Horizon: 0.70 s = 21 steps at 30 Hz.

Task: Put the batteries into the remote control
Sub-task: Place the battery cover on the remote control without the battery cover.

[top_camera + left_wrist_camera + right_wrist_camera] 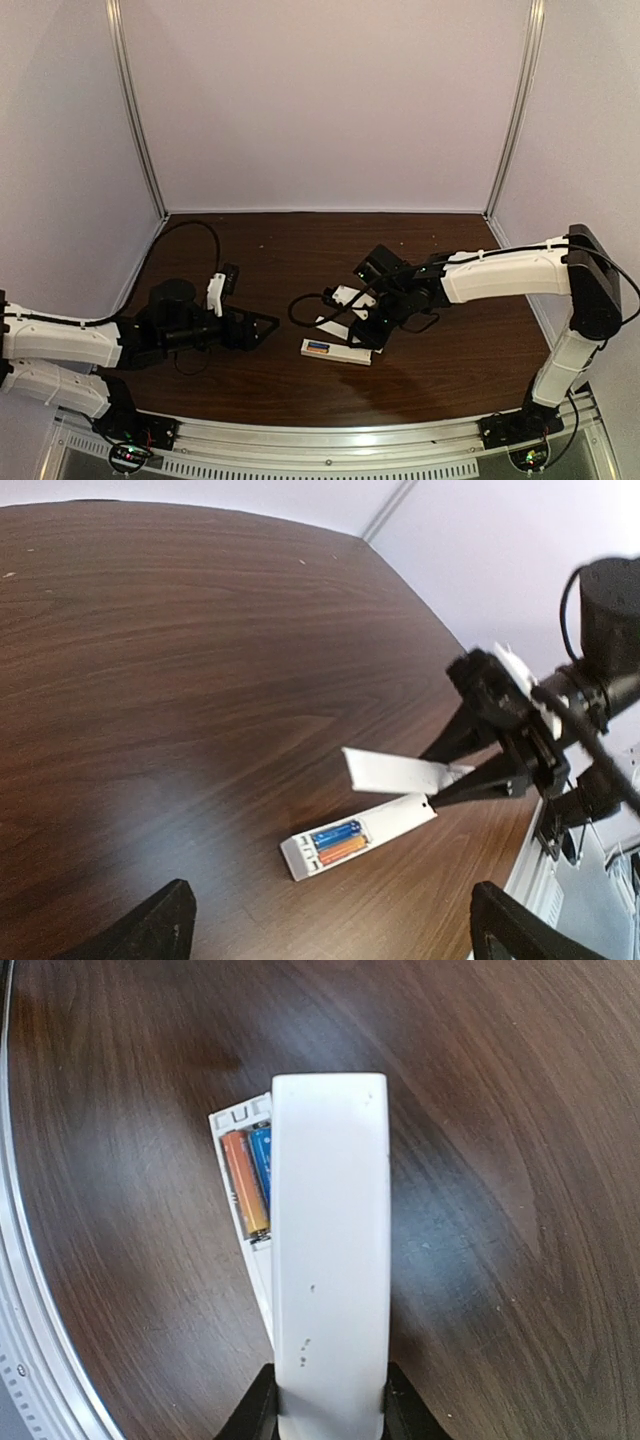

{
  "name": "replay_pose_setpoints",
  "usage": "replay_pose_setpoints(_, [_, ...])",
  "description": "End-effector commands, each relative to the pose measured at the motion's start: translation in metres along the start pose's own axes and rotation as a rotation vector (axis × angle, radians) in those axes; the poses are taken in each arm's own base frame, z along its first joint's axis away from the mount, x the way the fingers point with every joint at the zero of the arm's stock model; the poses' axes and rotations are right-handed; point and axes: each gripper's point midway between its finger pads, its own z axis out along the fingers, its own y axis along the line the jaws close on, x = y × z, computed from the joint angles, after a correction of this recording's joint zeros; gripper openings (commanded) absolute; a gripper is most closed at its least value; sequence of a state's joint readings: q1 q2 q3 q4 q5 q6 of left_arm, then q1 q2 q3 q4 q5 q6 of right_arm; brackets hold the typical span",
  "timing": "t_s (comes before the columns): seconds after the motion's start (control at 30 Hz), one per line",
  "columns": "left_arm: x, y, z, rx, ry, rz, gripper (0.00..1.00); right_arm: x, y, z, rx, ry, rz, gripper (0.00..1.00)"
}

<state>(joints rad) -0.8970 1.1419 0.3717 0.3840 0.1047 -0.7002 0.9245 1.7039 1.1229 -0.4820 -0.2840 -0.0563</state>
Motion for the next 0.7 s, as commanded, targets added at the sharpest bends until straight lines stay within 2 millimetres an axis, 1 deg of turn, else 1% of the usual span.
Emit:
replay_pose_setpoints(0.0, [-0.011, 0.04, -0.023, -0.192, -0.119, -0.114, 0.97, 0.001, 0.002, 0.014, 0.057, 0.018, -0.097, 0.17])
replay_pose_setpoints(0.07, [-0.012, 0.045, -0.027, -0.217, -0.134, -0.127, 0.98, 0.002, 0.006, 0.018, 0.061, 0.02, -0.123, 0.18])
replay_pose_setpoints(0.13, [-0.009, 0.048, -0.026, -0.23, -0.124, -0.128, 0.98, 0.0, 0.008, 0.021, 0.062, 0.016, -0.143, 0.19])
replay_pose_setpoints(0.23, [0.0, 0.053, -0.017, -0.255, -0.069, -0.127, 0.97, 0.0, 0.013, 0.026, 0.052, 0.02, -0.187, 0.21])
replay_pose_setpoints(0.33, [0.007, 0.051, -0.005, -0.245, -0.019, -0.12, 0.97, -0.001, 0.018, 0.027, 0.039, 0.012, -0.243, 0.21])
replay_pose_setpoints(0.43, [0.01, 0.052, 0.001, -0.241, -0.007, -0.13, 0.97, -0.001, 0.021, 0.03, 0.017, 0.015, -0.292, 0.22])
replay_pose_setpoints(0.53, [0.01, 0.052, 0.002, -0.242, -0.009, -0.133, 0.97, -0.002, 0.023, 0.034, 0.002, 0.019, -0.32, 0.22])
replay_pose_setpoints(0.67, [0.007, 0.052, -0.002, -0.24, -0.024, -0.142, 0.97, 0.004, 0.026, 0.041, -0.025, 0.047, -0.332, 0.22])
